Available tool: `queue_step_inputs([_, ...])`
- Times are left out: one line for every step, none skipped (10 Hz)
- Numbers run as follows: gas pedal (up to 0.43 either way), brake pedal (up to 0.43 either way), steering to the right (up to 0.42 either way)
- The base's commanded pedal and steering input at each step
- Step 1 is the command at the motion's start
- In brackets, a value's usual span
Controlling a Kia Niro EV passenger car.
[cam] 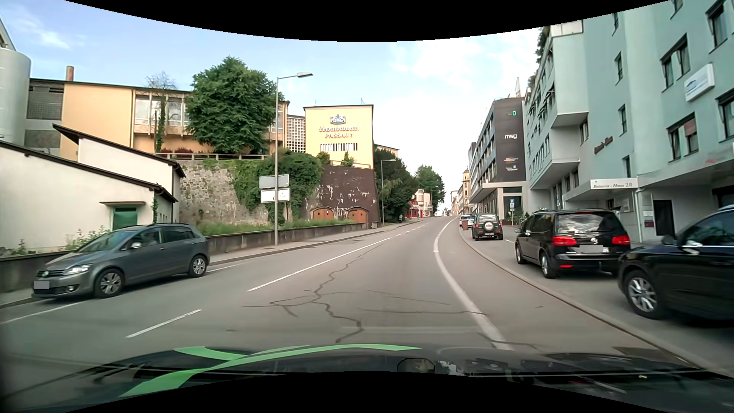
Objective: Follow the waypoints while adhering to traffic rules and regulations
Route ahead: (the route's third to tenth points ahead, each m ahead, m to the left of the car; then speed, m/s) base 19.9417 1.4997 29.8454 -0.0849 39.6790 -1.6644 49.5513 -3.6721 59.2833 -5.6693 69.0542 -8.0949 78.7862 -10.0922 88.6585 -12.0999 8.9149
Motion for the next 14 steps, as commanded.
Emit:
queue_step_inputs([0.24,0.0,0.008])
queue_step_inputs([0.24,0.0,0.014])
queue_step_inputs([0.24,0.0,0.019])
queue_step_inputs([0.24,0.0,0.023])
queue_step_inputs([0.24,0.0,0.029])
queue_step_inputs([0.24,0.0,0.032])
queue_step_inputs([0.248,0.0,0.034])
queue_step_inputs([0.248,0.0,0.033])
queue_step_inputs([0.248,0.0,0.033])
queue_step_inputs([0.268,0.0,0.033])
queue_step_inputs([0.287,0.0,0.033])
queue_step_inputs([0.287,0.0,0.033])
queue_step_inputs([0.299,0.0,0.033])
queue_step_inputs([0.319,0.0,0.033])
